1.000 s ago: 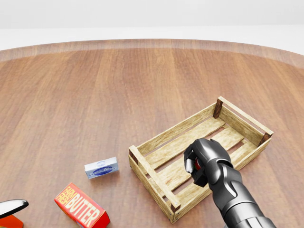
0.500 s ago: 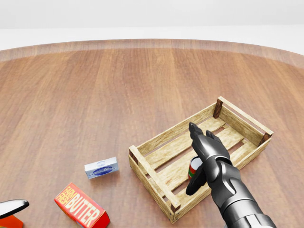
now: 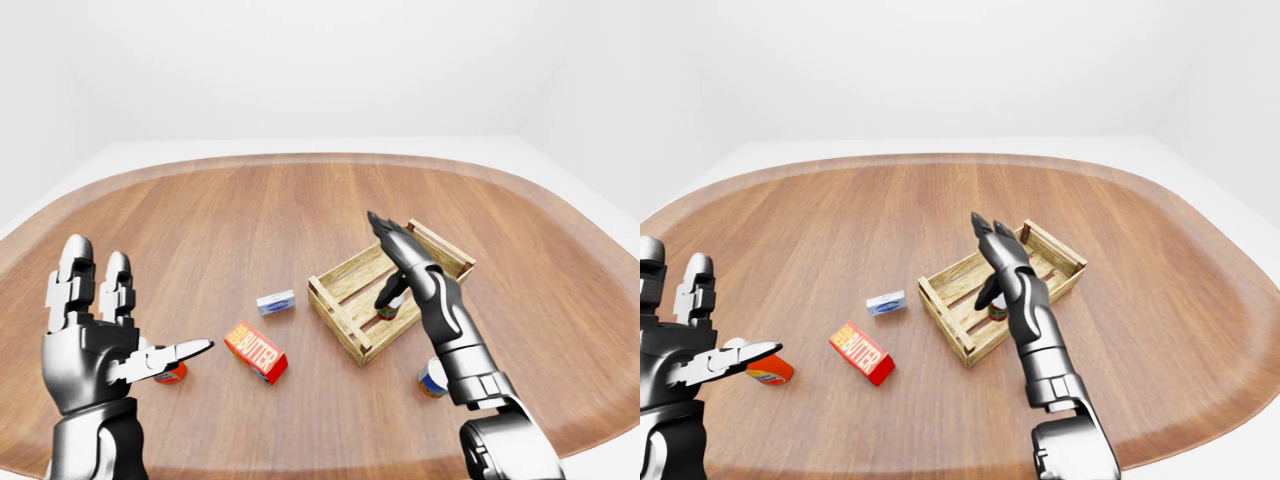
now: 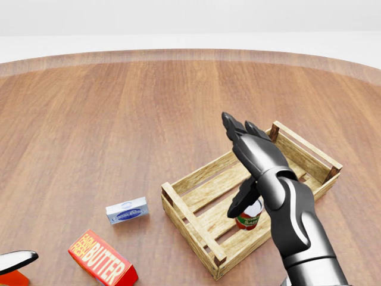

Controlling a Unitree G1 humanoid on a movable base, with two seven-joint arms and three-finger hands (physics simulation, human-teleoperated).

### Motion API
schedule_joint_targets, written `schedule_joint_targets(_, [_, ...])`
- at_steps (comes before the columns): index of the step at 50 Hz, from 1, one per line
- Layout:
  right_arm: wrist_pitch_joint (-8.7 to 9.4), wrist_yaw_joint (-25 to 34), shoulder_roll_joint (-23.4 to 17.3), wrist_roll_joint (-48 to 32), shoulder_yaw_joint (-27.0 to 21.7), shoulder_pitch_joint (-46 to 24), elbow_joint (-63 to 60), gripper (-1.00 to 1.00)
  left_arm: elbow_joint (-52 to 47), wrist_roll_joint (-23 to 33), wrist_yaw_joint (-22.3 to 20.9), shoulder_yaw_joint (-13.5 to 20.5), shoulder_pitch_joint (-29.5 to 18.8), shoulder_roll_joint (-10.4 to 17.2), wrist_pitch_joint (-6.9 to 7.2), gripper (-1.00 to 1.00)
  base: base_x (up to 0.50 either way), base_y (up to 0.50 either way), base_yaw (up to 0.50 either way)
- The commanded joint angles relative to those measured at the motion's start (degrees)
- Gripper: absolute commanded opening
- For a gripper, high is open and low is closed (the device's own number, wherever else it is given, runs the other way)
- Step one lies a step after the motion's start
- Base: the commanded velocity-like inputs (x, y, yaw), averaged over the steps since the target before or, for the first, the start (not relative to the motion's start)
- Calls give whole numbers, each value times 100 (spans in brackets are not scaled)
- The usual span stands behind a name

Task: Pick up the tomato sauce, and put it in the wooden tray.

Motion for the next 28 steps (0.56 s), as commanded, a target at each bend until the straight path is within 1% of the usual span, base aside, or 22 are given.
schedule_joint_targets(1, [0, 986, 27, -305, -118, 410, -2097, 100, 8, 1, 6, 1, 2, 1, 0, 95, 0, 0, 0])
schedule_joint_targets(4, [0, 1104, 24, -339, -153, 449, -2348, 100, 8, -5, 5, 9, 4, 0, 0, 95, 0, 0, 0])
schedule_joint_targets(6, [0, 1342, -21, -359, -225, 511, -2754, 100, 3, -7, 1, 14, 10, -3, 0, 95, 0, 0, 0])
schedule_joint_targets(11, [0, 1508, -149, -294, -411, 561, -3151, 100, 36, 20, 7, -10, -2, -4, 0, 95, 0, 0, 0])
schedule_joint_targets(15, [0, 1554, -143, -196, -466, 690, -3510, 100, 52, 30, 16, -22, -7, 4, 0, 95, 0, 0, 0])
schedule_joint_targets(18, [0, 1456, -70, 72, -564, 794, -3899, 100, 54, 27, 17, -19, -4, 8, 0, 95, 0, 0, 0])
schedule_joint_targets(19, [0, 1406, 1, 287, -626, 862, -4119, 100, 42, 17, 16, -7, -3, 11, 0, 95, 0, 0, 0])
schedule_joint_targets(21, [0, 1091, 216, 965, -773, 1134, -4726, 100, 40, 0, 15, 14, -7, 14, 0, 95, 0, 0, 0])
schedule_joint_targets(22, [0, 1031, 161, 1047, -730, 1153, -4752, 100, 40, 1, 14, 15, -8, 14, 0, 95, 0, 0, 0])
schedule_joint_targets(23, [0, 853, 449, 1594, -844, 1457, -5325, 100, 37, 0, 15, 13, -10, 13, 0, 95, 0, 0, 0])
schedule_joint_targets(25, [0, 582, 528, 2163, -755, 1854, -5808, 100, 23, 6, 10, 3, -2, 9, 0, 95, 0, 0, 0])
schedule_joint_targets(26, [0, 394, 650, 2475, -714, 2157, -6111, 100, 18, 6, 9, 5, 0, 7, 0, 95, 0, 0, 0])
schedule_joint_targets(27, [0, 309, 861, 2994, -649, 2656, -6589, 100, 15, -4, 7, 17, 1, 8, 0, 95, 0, 0, 0])
schedule_joint_targets(28, [0, 214, 883, 3300, -618, 2848, -6784, 100, 13, -9, 6, 26, 1, 9, 0, 95, 0, 0, 0])
